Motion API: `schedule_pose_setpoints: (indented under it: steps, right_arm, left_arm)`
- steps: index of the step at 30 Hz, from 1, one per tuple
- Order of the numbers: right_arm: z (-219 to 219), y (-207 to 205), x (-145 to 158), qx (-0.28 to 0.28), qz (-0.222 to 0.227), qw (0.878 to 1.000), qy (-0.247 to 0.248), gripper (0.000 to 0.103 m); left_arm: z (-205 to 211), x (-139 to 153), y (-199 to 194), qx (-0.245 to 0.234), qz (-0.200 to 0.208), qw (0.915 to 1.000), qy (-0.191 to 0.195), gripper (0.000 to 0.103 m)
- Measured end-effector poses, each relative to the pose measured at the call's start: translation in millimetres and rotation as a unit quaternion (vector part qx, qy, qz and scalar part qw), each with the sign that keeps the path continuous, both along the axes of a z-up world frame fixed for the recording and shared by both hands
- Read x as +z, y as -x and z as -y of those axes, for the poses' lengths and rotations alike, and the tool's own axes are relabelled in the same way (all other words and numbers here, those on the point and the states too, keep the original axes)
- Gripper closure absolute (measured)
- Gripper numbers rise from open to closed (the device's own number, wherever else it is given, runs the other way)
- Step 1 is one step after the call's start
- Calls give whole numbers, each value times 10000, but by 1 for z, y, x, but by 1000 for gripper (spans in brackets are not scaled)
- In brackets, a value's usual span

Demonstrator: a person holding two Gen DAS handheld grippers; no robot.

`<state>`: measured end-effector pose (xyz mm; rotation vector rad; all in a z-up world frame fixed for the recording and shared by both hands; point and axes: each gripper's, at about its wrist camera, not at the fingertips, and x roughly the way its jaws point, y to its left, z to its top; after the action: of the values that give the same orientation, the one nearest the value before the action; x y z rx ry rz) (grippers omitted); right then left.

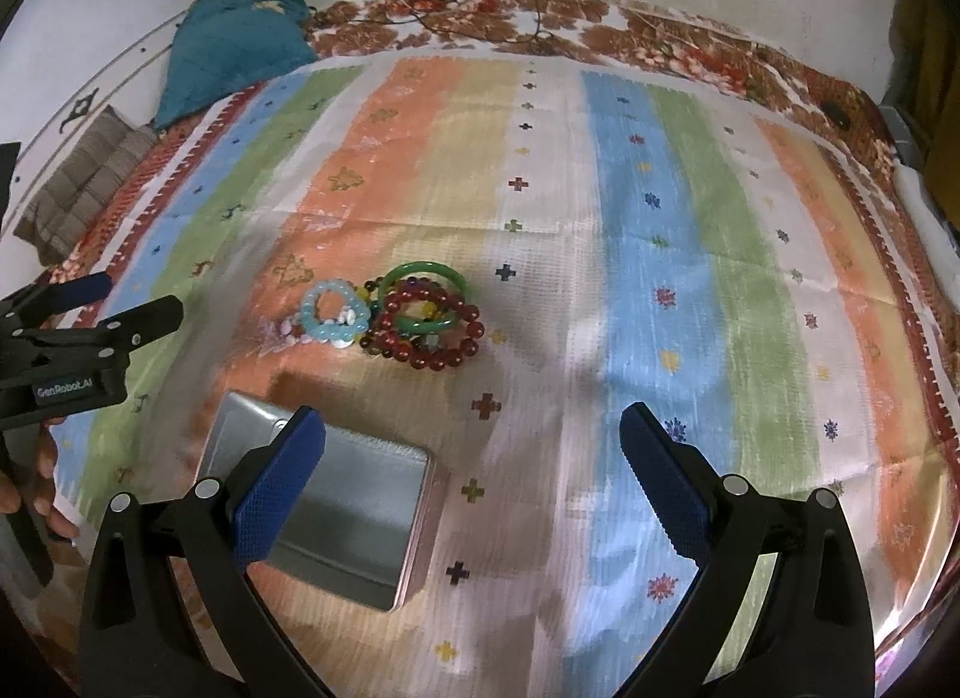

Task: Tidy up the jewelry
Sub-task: 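Lower both tools over the bracelet pile, fingers open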

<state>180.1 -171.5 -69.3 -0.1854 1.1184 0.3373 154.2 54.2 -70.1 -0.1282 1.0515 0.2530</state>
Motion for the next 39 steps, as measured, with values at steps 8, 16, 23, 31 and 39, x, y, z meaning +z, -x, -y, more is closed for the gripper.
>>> schedule_pose_setpoints:
  steps: [8,16,23,31,39]
  right_arm:
    - [-1,-24,-28,-125,-392,9991,110,4]
    - [-3,-42,-39,-211,-409,9989,105,4]
    - [-7,-58,-58,-175,-574,9982,95,4]
    - [-16,-73,-77,-112,-689,9973,248,4]
    - [-16,-89,-98,-187,-849,9956,349,4]
  left_arm:
    - [-2,-15,-27,-21,-270,9996,-52,6]
    - [-14,-30,-42,165,-431,9989,83,5]
    - [-13,-40,-59,80,-483,9984,280,5]
    - [-7,-52,-79,-97,-600,9978,253,6]
    - [-5,-73,-94,-238,-935,9952,164,14]
